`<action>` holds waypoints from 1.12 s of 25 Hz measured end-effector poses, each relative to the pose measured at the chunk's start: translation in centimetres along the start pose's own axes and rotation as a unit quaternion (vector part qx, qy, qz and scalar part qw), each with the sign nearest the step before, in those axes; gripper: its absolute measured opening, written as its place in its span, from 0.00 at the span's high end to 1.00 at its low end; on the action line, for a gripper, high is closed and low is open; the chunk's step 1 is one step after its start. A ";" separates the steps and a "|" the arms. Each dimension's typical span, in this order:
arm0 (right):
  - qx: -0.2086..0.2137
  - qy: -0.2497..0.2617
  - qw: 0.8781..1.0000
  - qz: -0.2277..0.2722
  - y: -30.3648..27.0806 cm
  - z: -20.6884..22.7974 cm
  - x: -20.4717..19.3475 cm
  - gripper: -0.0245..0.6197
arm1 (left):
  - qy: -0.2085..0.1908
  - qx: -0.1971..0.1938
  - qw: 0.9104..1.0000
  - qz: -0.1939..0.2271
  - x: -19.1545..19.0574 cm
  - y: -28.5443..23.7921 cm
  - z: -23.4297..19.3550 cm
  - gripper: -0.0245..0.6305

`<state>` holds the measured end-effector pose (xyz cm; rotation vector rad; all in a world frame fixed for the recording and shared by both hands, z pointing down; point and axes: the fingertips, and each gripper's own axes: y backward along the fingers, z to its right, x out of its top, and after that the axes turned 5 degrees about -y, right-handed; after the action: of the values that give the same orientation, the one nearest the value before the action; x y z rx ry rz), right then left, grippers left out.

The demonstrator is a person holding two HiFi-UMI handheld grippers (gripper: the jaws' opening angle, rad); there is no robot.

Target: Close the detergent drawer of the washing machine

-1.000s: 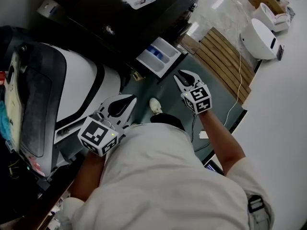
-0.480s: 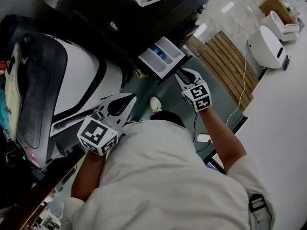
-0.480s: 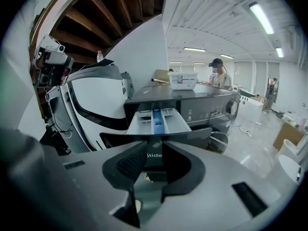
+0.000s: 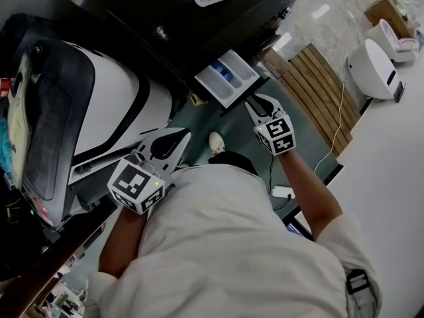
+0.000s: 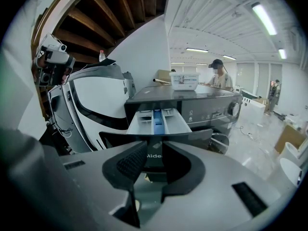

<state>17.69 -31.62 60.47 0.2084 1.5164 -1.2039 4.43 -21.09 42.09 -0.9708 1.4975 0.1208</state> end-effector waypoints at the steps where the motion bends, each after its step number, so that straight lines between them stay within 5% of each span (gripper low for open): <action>1: 0.000 0.000 1.000 0.000 0.0 0.0 0.0 0.84 | 0.001 0.000 1.000 0.000 0.0 0.0 0.0 0.97; 28: 0.027 0.024 0.999 -0.003 -3.7 -0.2 2.9 0.84 | 0.018 0.020 1.000 0.009 0.1 0.0 -1.9 0.97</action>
<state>14.00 -34.46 60.14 0.2704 1.5283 -1.2523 3.00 -22.27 42.43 -0.9321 1.5359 0.0854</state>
